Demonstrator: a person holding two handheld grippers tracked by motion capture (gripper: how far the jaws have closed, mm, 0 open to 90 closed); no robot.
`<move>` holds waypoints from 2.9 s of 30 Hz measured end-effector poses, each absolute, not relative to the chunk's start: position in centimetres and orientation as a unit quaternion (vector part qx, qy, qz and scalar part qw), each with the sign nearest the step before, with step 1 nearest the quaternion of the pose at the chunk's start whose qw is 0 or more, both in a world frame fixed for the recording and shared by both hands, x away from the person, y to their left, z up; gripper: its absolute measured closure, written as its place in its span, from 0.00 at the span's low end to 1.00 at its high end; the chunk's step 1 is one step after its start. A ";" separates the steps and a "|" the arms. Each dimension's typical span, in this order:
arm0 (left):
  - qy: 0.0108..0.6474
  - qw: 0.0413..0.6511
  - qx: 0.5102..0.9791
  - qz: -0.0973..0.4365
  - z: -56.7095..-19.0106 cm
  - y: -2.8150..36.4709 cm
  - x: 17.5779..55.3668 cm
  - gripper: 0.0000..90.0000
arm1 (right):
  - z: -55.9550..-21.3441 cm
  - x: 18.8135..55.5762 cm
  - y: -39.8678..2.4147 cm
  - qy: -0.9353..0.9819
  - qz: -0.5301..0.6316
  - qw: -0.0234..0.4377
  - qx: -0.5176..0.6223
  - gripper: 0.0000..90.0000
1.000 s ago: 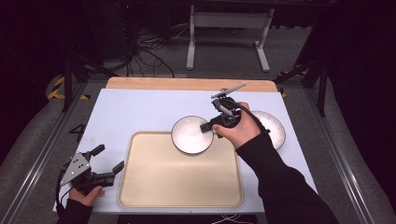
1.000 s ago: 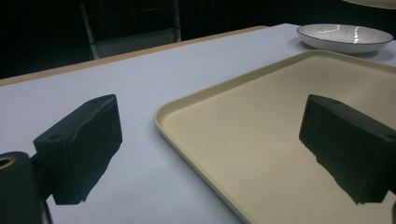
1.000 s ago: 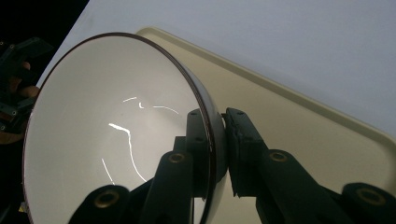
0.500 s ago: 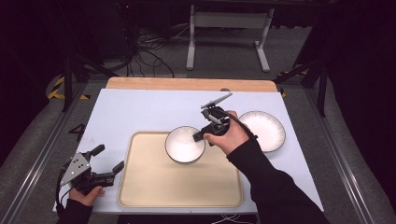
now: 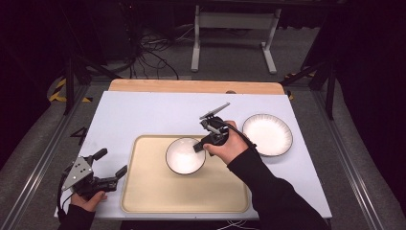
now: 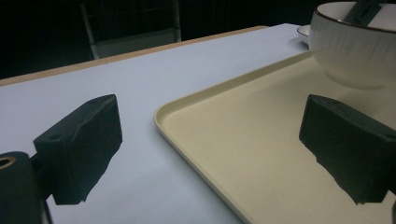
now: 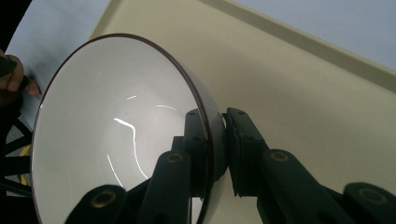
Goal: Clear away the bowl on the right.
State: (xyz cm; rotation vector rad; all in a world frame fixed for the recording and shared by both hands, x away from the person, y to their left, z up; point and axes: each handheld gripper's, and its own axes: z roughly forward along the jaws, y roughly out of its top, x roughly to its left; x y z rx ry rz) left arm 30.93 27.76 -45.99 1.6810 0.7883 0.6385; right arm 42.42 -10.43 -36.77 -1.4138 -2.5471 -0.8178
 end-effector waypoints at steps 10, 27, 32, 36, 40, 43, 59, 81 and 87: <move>0.335 0.556 0.711 0.271 -46.0 27.8 30.9 0.07 | -38.8 42.3 -9.6 -0.846 -0.258 0.069 -0.462 0.87; 0.336 0.556 0.710 0.271 -46.0 27.7 30.9 0.07 | -40.3 42.5 -9.2 -0.850 -0.246 0.081 -0.459 0.86; 0.337 0.556 0.710 0.271 -46.0 27.7 30.9 0.07 | -40.4 42.5 -9.3 -0.850 -0.247 0.079 -0.458 0.86; 0.336 0.556 0.710 0.271 -46.0 27.7 30.9 0.07 | -40.5 42.6 -9.4 -0.847 -0.252 0.083 -0.460 0.85; 0.335 0.556 0.711 0.271 -46.0 27.8 30.9 0.07 | -40.8 42.7 -9.6 -0.845 -0.251 0.084 -0.465 0.84; 0.337 0.556 0.710 0.271 -46.0 27.7 30.9 0.07 | -41.0 42.7 -9.6 -0.845 -0.244 0.086 -0.468 0.84; 0.337 0.556 0.710 0.270 -46.0 27.7 30.9 0.07 | -39.6 42.0 -10.1 -0.845 -0.302 0.046 -0.438 0.67; 0.335 0.556 0.710 0.272 -46.0 27.7 31.0 0.07 | -36.2 38.3 -12.7 -0.809 -0.494 -0.172 -0.268 0.34; 0.336 0.555 0.710 0.272 -46.0 27.7 31.0 0.07 | -36.0 37.8 -13.5 -0.795 -0.520 -0.188 -0.248 0.33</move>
